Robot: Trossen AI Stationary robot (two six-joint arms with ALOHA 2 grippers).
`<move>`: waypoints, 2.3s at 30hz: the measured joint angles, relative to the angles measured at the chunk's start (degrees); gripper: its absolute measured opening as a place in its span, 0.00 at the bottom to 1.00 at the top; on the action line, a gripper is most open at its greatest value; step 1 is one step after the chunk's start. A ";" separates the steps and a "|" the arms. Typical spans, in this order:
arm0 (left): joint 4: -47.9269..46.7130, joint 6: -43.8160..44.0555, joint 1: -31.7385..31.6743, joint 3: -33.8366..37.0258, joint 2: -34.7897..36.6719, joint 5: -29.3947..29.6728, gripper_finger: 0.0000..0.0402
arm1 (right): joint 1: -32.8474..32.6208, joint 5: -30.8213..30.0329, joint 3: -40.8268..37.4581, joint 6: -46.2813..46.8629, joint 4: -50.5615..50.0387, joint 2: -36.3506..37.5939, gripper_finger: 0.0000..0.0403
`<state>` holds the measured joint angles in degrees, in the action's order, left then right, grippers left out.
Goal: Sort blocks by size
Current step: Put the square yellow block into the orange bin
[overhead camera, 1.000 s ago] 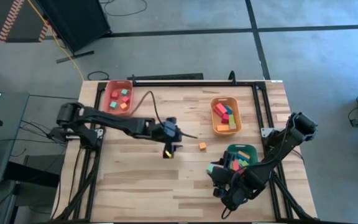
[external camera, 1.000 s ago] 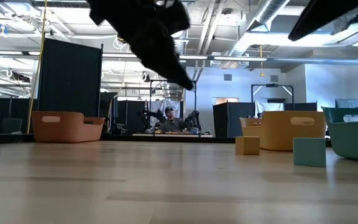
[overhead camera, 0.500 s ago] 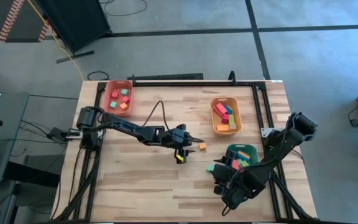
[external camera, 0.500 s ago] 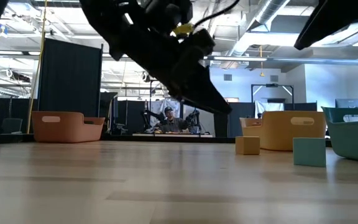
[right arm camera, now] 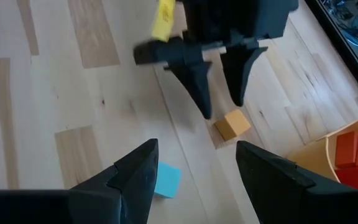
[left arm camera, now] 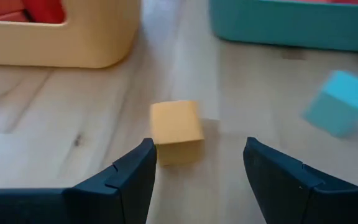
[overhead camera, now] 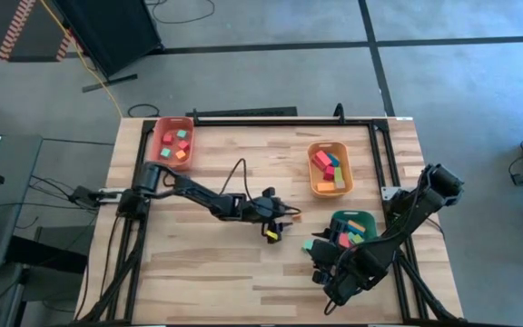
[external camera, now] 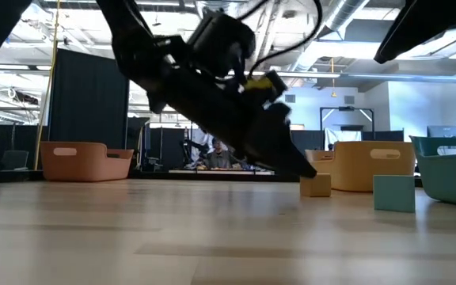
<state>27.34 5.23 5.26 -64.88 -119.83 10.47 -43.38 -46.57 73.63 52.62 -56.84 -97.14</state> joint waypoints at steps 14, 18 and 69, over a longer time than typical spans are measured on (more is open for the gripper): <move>0.55 -0.23 -0.02 -6.73 -7.76 1.86 0.57 | 0.01 -0.09 0.02 -0.42 0.40 -0.02 0.63; 0.38 -1.04 -0.07 -6.73 -7.76 1.96 0.55 | 0.01 -0.09 0.02 -0.52 0.46 -0.02 0.63; -92.72 -13.73 -24.60 -1.44 42.71 16.92 0.31 | -0.08 -1.55 0.02 -0.36 0.72 -0.04 0.63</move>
<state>-65.37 -8.50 -19.34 -66.33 -77.12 27.39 -43.46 -48.12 73.65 52.26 -56.12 -97.19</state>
